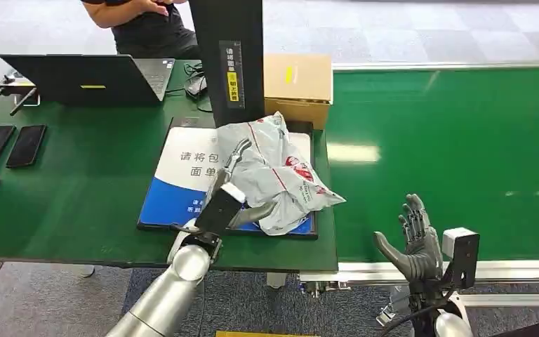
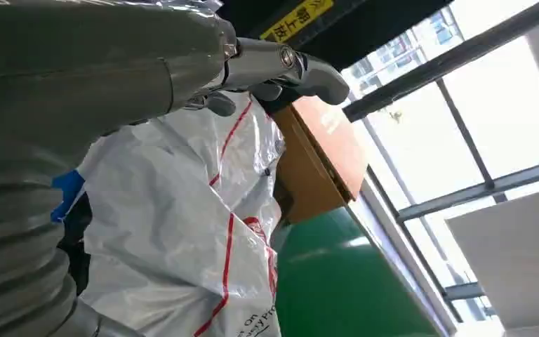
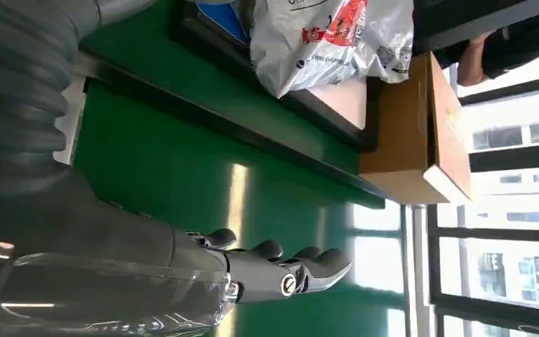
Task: Moved the parcel from conveyor to table for the left to box.
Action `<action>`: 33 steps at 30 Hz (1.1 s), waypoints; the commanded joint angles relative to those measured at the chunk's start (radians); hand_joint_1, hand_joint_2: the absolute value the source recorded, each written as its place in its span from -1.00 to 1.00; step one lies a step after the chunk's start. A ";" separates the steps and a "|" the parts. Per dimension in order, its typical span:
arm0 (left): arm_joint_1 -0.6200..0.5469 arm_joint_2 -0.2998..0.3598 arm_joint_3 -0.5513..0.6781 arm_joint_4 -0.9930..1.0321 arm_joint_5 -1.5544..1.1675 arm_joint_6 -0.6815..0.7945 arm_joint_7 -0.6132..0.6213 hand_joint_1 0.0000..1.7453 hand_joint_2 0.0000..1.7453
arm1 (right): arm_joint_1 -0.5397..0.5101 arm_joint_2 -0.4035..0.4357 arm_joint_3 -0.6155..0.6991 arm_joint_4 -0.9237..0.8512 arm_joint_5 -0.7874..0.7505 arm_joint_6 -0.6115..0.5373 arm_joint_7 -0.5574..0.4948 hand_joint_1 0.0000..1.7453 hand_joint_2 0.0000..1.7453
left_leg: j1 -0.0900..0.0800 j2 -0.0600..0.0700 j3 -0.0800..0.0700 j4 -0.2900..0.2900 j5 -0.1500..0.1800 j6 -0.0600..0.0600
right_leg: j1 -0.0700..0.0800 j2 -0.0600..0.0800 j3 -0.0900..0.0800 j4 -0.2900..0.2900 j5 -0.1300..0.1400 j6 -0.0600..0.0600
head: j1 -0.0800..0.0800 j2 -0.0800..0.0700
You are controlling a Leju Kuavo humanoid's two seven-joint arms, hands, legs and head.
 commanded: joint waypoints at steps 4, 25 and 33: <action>-0.080 -0.003 -0.068 0.141 -0.015 0.012 0.011 -1.00 1.00 | -0.023 -0.030 0.008 0.055 0.001 -0.002 -0.004 -1.00 1.00 | 0.000 -0.001 0.003 -0.002 0.000 -0.001 | 0.000 0.001 0.003 -0.002 0.000 -0.001 | 0.000 0.000; -0.292 -0.120 -0.137 0.472 -0.325 0.052 0.383 -1.00 1.00 | -0.024 -0.005 -0.037 0.054 0.002 0.011 0.001 -1.00 1.00 | 0.001 -0.004 0.002 -0.001 0.001 -0.001 | 0.001 -0.002 0.003 -0.001 0.000 -0.001 | 0.001 0.000; -0.358 -0.141 -0.131 0.586 -0.466 0.061 0.538 -1.00 1.00 | -0.017 0.009 -0.064 0.035 0.011 0.020 0.003 -1.00 1.00 | 0.001 -0.002 0.002 -0.001 0.000 -0.001 | 0.001 0.000 0.002 -0.001 0.000 -0.001 | 0.001 0.000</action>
